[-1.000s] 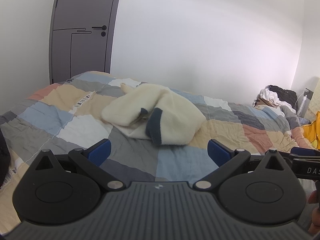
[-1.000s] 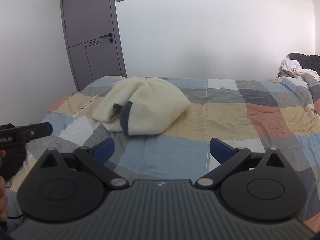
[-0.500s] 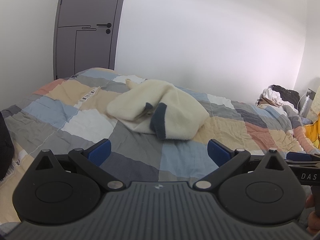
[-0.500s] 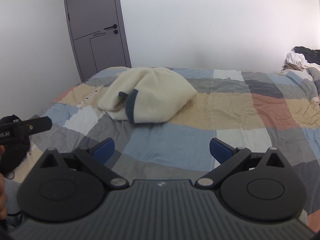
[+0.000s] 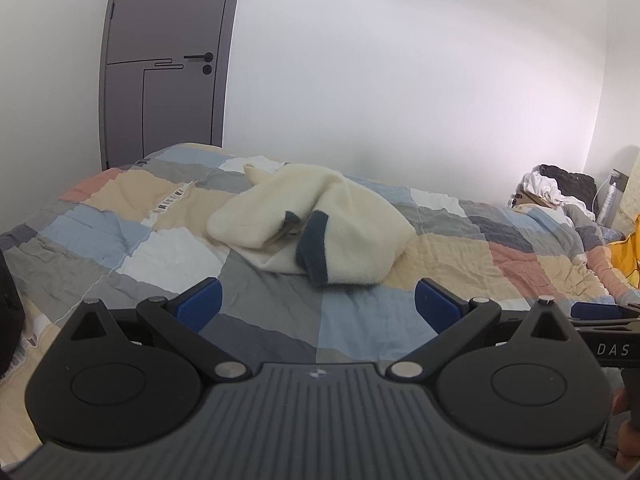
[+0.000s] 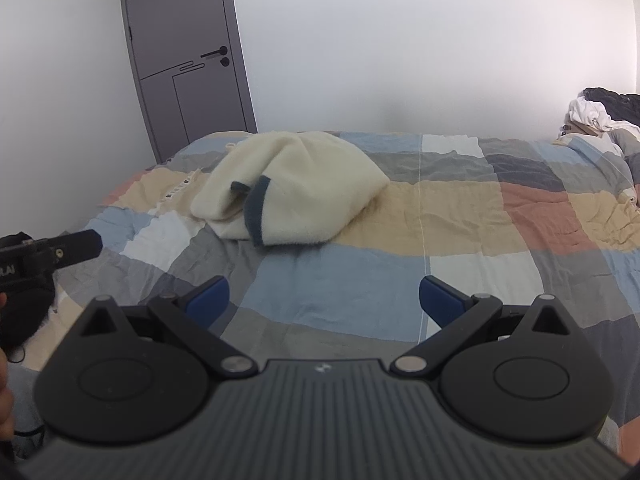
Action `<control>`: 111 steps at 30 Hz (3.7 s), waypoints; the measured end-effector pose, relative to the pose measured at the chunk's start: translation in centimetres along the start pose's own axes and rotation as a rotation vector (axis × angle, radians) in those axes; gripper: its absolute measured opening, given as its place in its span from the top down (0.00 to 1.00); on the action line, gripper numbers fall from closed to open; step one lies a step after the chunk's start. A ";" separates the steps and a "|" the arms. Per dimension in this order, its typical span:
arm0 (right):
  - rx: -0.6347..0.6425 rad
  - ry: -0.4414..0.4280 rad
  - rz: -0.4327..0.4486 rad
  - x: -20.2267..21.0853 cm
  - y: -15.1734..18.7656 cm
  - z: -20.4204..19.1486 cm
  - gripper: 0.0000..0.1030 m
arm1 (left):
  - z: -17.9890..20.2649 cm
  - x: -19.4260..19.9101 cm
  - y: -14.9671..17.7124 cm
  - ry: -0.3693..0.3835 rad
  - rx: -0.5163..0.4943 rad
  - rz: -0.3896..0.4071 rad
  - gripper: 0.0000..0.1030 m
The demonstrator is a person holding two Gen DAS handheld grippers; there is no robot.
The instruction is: Fold large clothes
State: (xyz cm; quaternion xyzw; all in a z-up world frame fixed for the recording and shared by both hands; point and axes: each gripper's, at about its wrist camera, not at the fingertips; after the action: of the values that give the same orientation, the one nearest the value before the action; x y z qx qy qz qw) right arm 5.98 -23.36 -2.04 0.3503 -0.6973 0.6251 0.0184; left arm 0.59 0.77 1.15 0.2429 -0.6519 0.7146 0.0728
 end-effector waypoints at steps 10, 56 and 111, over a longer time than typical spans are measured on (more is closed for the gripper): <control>-0.015 0.001 -0.016 -0.9 0.1 0.6 0.00 | -0.2 -1.5 0.2 0.005 0.007 -0.027 0.00; 0.084 -0.206 -0.136 -25.0 -4.4 -1.0 0.01 | -5.1 -32.9 -4.8 0.072 0.214 -0.173 0.00; 0.052 -0.018 0.228 -15.2 -6.5 8.9 0.86 | -8.9 -18.8 -3.3 0.184 0.349 0.118 0.86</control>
State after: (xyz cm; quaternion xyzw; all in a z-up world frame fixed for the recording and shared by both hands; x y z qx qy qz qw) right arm 24.43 -23.95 -5.48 0.2747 -0.7164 0.6378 -0.0678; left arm 16.11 13.78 -4.43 0.1471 -0.5221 0.8388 0.0469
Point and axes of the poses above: each gripper's, at about its wrist camera, not at the fingertips, and x roughly against the way its jaws point, z to its right, y to its underside, and after that the axes turned 11 degrees about -y, right-handed
